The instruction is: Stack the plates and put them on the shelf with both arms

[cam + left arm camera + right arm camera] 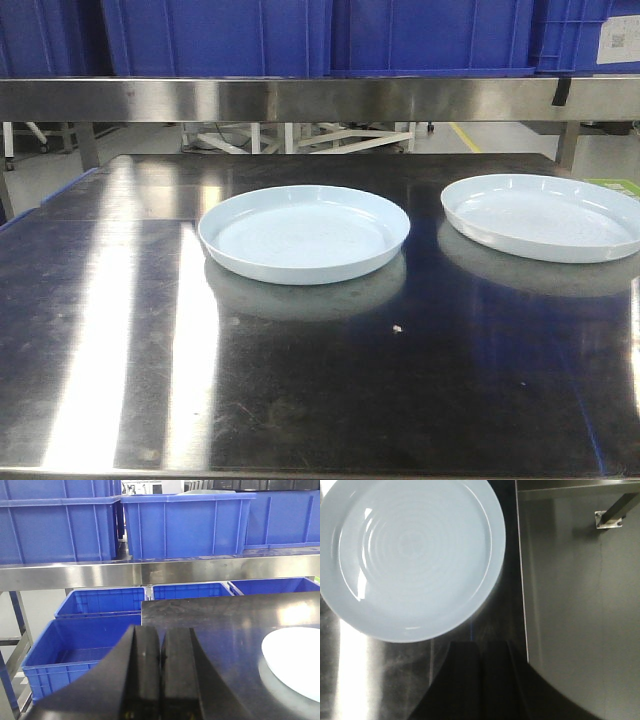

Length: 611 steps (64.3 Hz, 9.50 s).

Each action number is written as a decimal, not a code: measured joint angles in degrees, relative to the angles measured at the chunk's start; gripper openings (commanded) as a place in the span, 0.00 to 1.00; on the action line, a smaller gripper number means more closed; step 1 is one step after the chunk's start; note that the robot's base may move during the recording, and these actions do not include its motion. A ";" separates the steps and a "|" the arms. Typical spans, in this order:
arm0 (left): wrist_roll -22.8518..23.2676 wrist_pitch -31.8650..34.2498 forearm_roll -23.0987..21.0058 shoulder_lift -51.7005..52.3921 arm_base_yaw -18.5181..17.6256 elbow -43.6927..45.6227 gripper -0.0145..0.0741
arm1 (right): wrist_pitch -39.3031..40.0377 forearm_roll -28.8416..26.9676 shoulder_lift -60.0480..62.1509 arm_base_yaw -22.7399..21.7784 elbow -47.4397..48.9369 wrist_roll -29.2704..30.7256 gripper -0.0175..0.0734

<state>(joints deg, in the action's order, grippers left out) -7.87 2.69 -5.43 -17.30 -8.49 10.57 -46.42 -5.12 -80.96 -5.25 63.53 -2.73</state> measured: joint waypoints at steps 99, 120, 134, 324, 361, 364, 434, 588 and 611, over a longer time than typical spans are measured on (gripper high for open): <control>0.00 0.00 0.00 0.00 0.00 0.00 0.26 | -17.31 -2.06 -37.97 -3.30 34.86 -2.63 0.23; 0.00 0.00 0.00 0.00 0.00 0.00 0.26 | -17.53 -2.42 -33.96 -3.60 36.47 -2.63 0.23; 0.00 0.00 0.00 0.00 0.00 0.00 0.26 | -18.33 -7.47 -30.16 -3.18 36.61 -2.63 0.23; 0.00 0.00 0.00 0.00 0.00 0.00 0.26 | 0.38 -9.84 -32.18 23.98 23.53 -8.93 0.62; 0.00 0.00 0.00 0.00 0.00 0.00 0.26 | 1.00 -9.70 -33.14 24.07 23.53 -8.93 0.37; 0.00 0.00 0.00 0.00 0.00 0.00 0.26 | 1.00 -9.70 -33.25 24.07 23.53 -8.93 0.29; 0.00 0.00 0.00 0.00 0.00 0.00 0.26 | 34.28 -3.46 1.00 22.92 -9.60 -9.05 0.23; 0.00 0.00 0.00 0.00 0.00 -0.09 0.26 | 45.77 -6.00 56.59 14.11 -47.33 4.96 0.23; 0.00 0.00 0.00 0.00 0.00 -0.09 0.26 | 45.77 -6.00 56.59 14.11 -47.33 4.96 0.23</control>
<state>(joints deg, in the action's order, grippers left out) -7.87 2.69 -5.43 -17.30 -8.49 10.49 -0.65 -11.12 -24.37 8.86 16.20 2.23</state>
